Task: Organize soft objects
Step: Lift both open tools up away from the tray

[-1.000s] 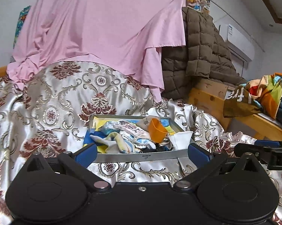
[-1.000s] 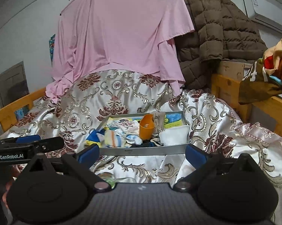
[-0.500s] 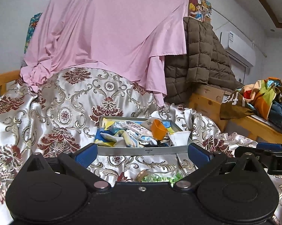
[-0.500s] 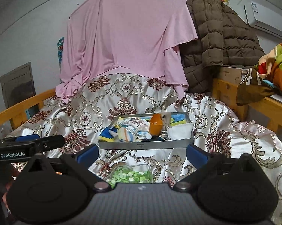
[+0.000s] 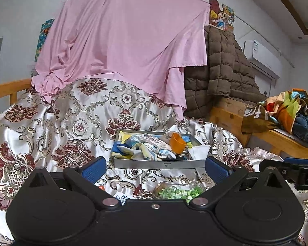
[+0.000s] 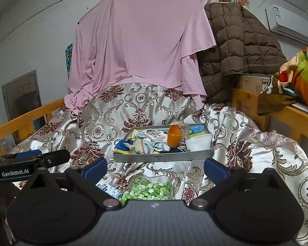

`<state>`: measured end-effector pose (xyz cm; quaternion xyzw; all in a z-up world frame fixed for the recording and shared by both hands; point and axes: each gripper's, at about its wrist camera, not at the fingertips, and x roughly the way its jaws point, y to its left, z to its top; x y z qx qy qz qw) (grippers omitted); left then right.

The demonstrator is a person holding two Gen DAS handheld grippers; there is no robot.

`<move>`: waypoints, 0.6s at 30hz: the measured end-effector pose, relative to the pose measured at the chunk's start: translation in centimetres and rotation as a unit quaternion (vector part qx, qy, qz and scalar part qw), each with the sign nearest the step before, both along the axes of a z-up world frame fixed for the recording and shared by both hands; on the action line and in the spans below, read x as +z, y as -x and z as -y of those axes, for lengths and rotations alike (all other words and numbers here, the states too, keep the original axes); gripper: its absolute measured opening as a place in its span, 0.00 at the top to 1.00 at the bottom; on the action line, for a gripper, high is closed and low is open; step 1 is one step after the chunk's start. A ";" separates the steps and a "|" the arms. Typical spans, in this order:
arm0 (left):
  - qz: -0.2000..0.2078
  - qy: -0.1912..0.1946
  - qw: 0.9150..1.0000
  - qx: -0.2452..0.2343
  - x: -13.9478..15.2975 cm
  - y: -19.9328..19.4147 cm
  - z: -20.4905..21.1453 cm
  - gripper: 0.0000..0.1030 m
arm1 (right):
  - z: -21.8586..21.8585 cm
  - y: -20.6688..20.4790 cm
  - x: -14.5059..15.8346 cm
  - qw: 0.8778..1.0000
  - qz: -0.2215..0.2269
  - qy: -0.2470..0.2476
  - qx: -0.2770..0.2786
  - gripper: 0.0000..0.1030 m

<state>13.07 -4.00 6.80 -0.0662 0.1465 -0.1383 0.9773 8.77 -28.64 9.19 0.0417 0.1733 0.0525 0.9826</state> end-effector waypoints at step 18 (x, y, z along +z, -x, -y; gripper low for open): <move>0.007 0.001 1.000 0.021 -0.2 1.1 -0.9 0.01 | -0.9 1.0 -0.3 1.000 0.007 -0.012 -0.003 0.00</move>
